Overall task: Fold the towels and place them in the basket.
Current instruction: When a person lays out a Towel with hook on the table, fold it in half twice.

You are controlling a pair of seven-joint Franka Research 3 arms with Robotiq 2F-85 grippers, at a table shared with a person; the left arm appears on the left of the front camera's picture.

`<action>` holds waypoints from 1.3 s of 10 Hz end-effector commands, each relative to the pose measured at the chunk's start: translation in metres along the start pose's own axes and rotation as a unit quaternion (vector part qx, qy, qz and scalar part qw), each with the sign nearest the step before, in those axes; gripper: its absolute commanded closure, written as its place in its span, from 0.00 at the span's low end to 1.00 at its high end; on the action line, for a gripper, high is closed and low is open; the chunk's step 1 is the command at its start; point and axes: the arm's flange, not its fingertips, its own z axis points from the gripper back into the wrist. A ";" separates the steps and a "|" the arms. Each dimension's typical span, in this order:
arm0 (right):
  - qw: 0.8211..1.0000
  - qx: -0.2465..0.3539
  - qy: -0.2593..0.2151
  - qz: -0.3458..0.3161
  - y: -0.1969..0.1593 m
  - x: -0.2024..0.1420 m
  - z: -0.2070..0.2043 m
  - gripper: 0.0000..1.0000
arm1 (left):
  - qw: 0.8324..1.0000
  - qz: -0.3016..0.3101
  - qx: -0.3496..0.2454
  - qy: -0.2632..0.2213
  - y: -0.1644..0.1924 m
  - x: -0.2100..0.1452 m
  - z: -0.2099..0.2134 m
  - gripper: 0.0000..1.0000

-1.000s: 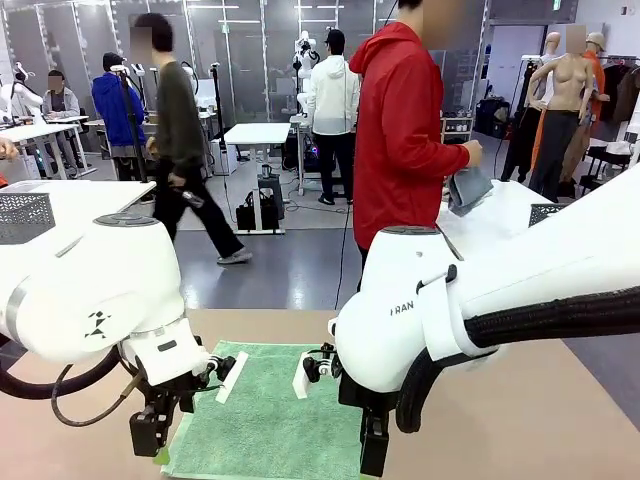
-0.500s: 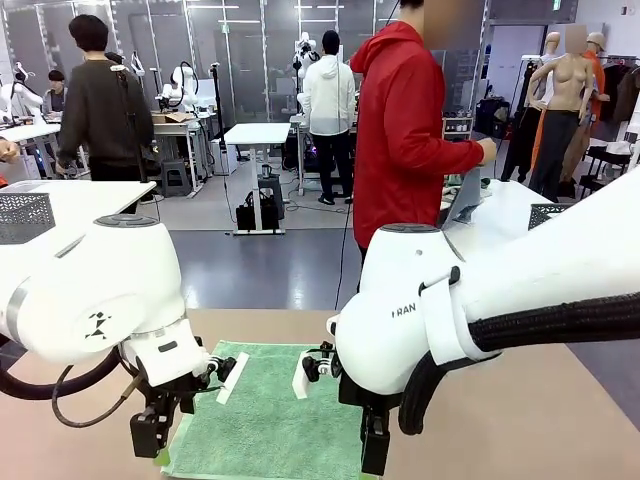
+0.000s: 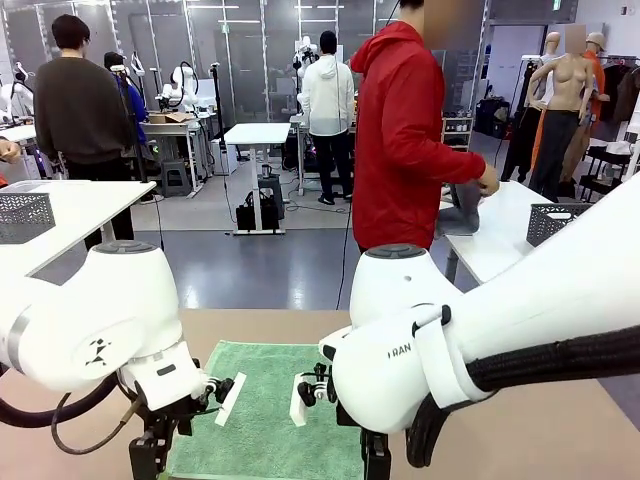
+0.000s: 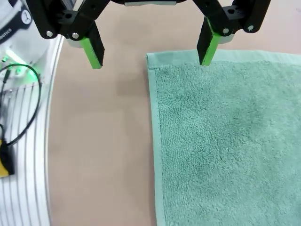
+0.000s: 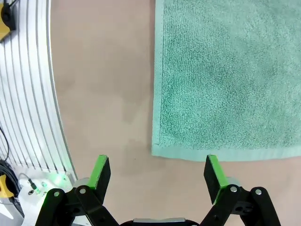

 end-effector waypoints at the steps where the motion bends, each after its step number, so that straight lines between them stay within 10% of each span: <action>1: 1.000 -0.014 0.002 -0.016 0.000 0.004 -0.013 0.00 | 1.000 -0.003 0.012 -0.027 0.001 -0.003 -0.011 0.00; 13: 0.999 -0.015 0.010 -0.028 -0.005 -0.002 -0.032 0.00 | 1.000 0.012 0.009 -0.017 0.000 -0.013 -0.026 0.00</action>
